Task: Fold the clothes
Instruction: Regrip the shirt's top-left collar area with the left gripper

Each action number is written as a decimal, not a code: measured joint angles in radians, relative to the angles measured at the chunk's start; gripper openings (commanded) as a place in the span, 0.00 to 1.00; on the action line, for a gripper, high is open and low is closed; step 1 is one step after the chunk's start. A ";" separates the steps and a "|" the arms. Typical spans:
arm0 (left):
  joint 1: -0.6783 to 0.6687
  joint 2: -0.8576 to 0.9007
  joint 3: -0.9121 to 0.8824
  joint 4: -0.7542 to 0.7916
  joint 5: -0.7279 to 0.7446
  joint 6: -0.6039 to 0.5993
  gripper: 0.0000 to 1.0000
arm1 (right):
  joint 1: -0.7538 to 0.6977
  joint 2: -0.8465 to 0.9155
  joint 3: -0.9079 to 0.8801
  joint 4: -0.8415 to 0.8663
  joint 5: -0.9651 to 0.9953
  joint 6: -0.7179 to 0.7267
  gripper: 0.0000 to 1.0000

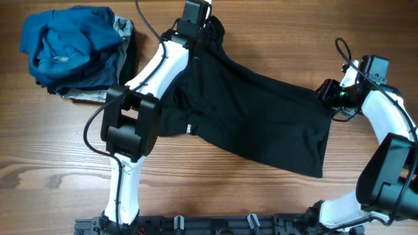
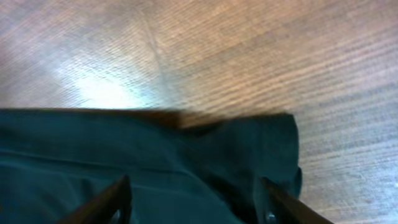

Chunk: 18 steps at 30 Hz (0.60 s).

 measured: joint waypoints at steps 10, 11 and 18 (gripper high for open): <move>0.000 0.000 0.000 0.000 0.000 -0.017 0.04 | 0.000 0.005 0.000 -0.045 0.174 0.071 0.56; 0.000 0.000 0.000 0.000 0.000 -0.017 0.04 | 0.000 0.017 0.000 -0.043 0.174 0.071 0.56; 0.000 0.000 0.000 -0.008 0.000 -0.017 0.04 | 0.000 0.056 0.000 -0.029 0.173 0.082 0.08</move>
